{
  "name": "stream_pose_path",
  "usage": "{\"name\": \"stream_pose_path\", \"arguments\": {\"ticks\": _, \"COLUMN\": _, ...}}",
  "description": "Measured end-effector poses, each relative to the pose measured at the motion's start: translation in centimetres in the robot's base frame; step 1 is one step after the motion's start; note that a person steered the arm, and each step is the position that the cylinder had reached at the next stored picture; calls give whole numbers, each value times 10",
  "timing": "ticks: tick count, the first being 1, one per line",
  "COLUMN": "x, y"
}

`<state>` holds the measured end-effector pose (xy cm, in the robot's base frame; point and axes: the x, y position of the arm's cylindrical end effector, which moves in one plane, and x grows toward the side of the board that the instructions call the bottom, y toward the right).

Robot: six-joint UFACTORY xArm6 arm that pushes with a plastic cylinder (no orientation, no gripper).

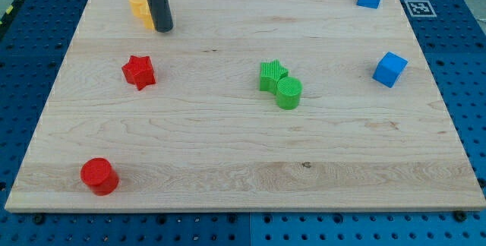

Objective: Push the blue triangle above the green blocks

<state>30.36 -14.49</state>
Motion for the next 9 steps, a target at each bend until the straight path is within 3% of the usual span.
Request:
{"name": "stream_pose_path", "arguments": {"ticks": 2, "x": 21, "y": 0}}
{"name": "stream_pose_path", "arguments": {"ticks": 9, "x": 8, "y": 39}}
